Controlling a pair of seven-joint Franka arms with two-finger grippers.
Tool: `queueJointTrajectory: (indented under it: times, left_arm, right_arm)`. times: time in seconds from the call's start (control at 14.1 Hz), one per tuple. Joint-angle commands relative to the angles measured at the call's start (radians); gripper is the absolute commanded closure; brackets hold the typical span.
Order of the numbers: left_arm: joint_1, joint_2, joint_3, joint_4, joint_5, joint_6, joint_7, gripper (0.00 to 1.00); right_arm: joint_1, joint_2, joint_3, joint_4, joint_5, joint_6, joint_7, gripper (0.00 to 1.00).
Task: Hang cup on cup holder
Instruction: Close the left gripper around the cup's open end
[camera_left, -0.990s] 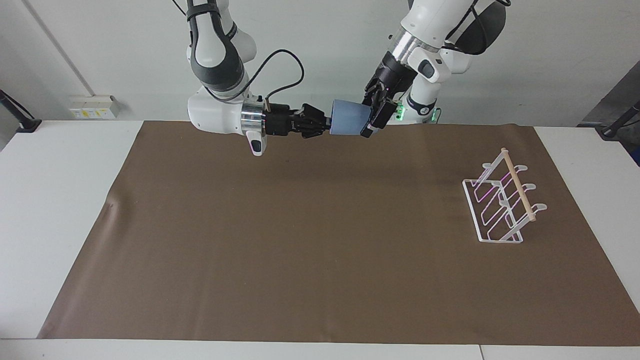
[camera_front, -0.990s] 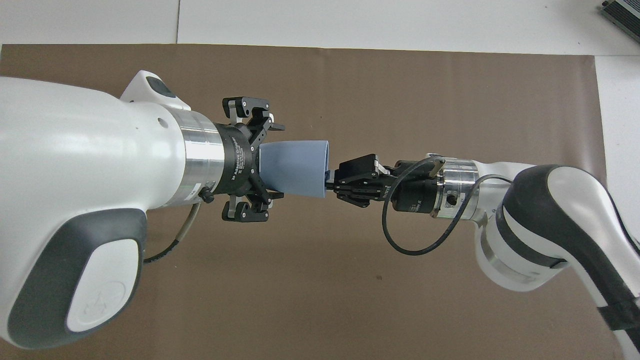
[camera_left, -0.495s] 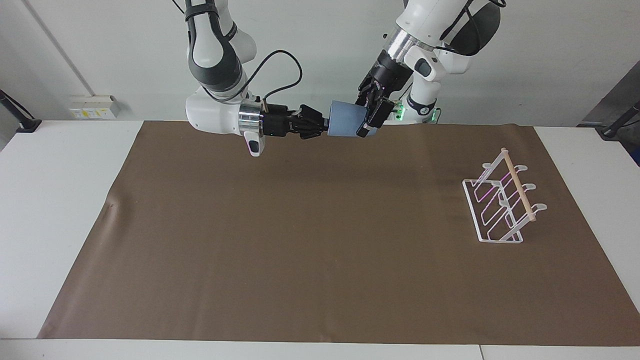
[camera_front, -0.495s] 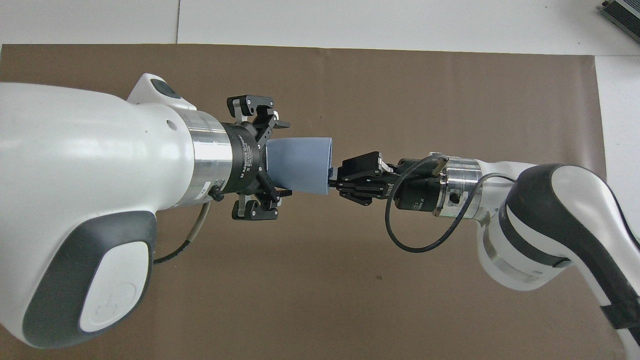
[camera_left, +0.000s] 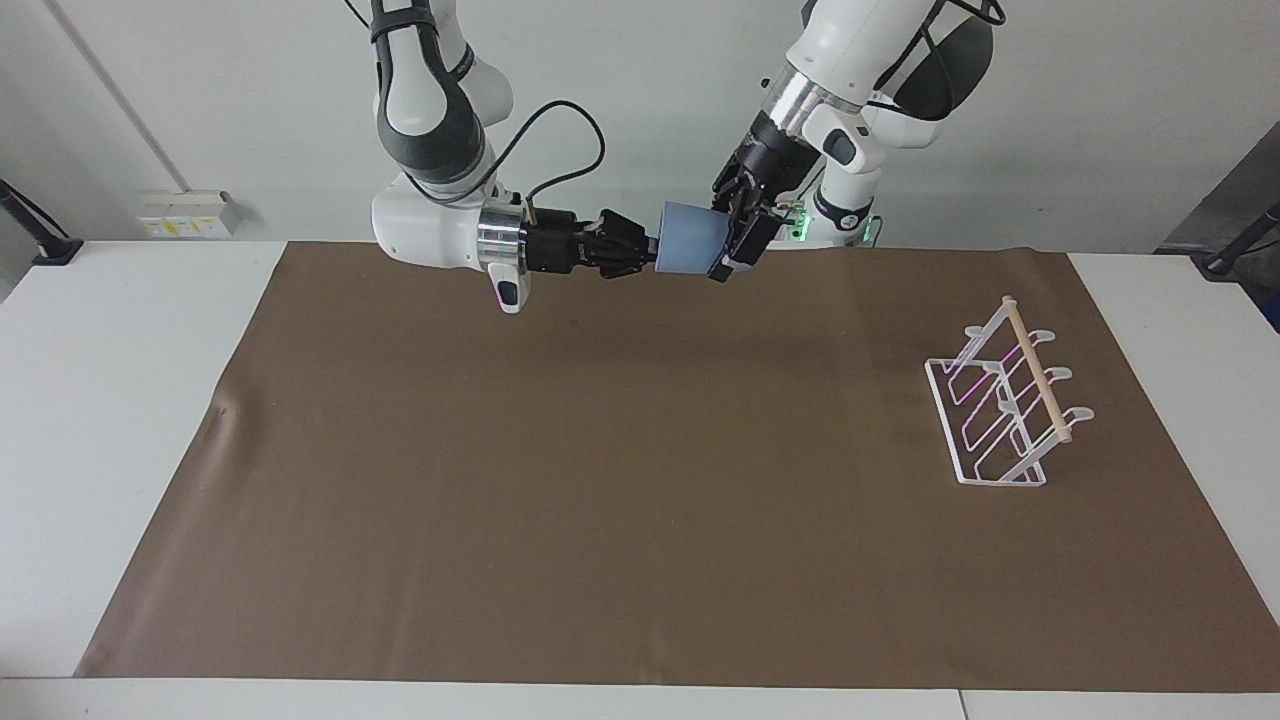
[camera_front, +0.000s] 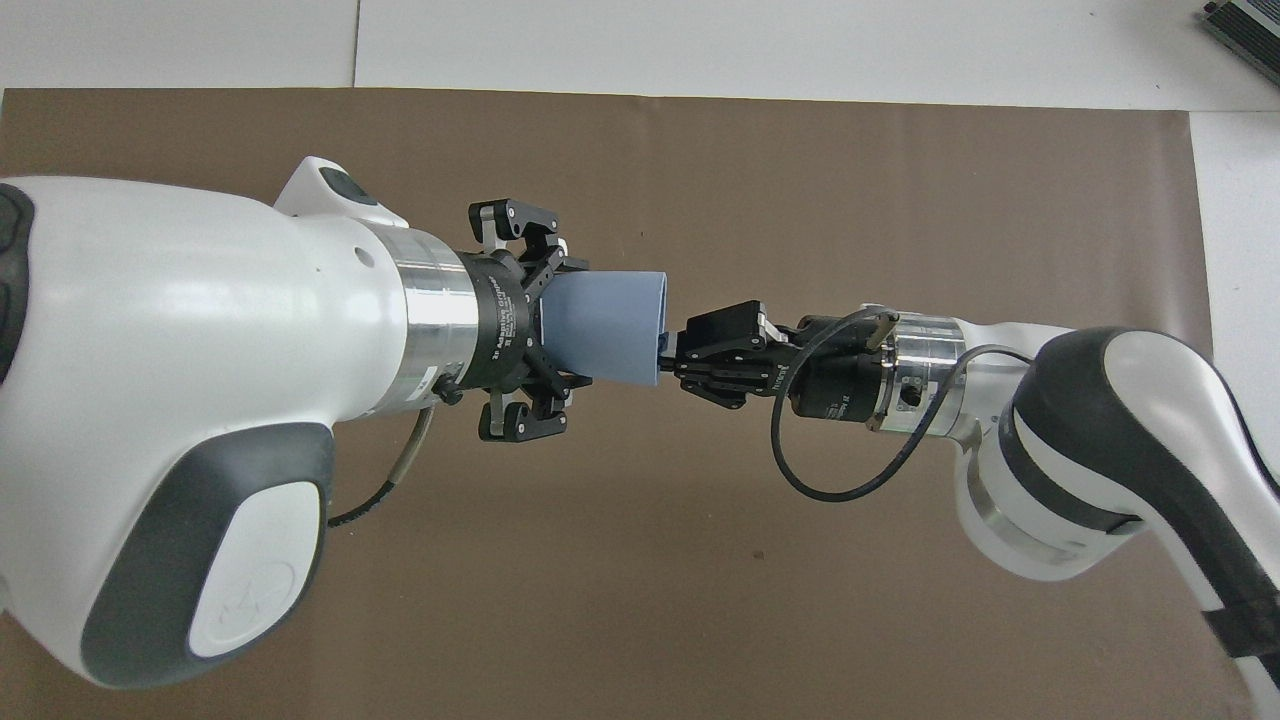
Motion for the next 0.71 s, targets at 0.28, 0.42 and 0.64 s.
queueJointTrajectory:
  times: [0.28, 0.42, 0.64]
  left_arm:
    - [-0.010, -0.006, 0.008, -0.016, -0.010, 0.015, -0.003, 1.00]
    - [-0.013, -0.013, 0.008, -0.031, -0.010, 0.012, -0.001, 1.00]
    - [-0.001, -0.013, 0.009, -0.037, -0.016, 0.016, 0.025, 1.00]
  right_arm:
    - [-0.009, -0.026, 0.011, -0.022, 0.019, -0.015, 0.017, 1.00]
    - [-0.012, -0.026, 0.011, -0.019, 0.019, -0.023, 0.018, 0.83]
    - [-0.012, -0.028, 0.011, -0.019, 0.019, -0.023, 0.024, 0.37]
